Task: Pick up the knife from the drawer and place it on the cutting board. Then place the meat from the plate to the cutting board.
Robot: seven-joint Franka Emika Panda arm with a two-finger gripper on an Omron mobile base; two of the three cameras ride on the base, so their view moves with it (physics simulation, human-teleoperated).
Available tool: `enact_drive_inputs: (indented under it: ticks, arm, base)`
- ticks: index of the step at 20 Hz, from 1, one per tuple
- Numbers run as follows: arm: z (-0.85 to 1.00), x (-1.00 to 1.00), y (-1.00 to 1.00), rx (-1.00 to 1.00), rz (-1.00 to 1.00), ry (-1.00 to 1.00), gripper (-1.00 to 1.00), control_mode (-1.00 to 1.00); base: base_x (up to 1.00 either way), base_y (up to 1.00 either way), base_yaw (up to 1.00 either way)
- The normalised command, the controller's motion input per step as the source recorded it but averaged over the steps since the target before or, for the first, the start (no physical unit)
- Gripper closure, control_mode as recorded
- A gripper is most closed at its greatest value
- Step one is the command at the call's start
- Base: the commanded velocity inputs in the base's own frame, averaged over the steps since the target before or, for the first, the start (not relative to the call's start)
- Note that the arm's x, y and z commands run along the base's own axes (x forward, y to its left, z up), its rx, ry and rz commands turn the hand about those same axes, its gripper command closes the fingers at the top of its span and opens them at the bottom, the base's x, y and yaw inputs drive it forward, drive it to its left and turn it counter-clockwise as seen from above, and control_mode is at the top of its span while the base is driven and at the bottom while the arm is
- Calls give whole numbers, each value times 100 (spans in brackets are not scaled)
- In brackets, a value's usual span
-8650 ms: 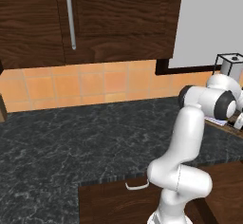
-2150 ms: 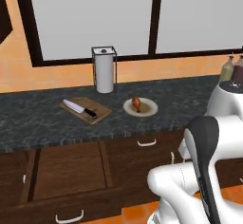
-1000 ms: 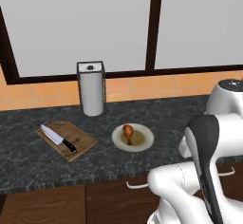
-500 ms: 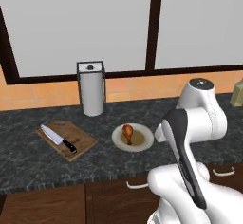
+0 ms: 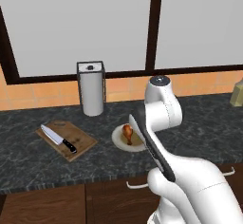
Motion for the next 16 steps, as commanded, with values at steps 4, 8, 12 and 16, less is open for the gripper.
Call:
enact_drive_inputs:
  ticks: [4,8,12,16]
  arm:
    - [-74,31,8,2,-10,-13,-100,-100]
    - [-66,40,0,5,-7,-10,-100,-100]
    - [-58,80,0,7,-1,0,-100,-100]
    - [-33,75,0,7,0,0,-100,-100]
  base:
    - [0,0,0]
    - [0,0,0]
    - [0,0,0]
    - [0,0,0]
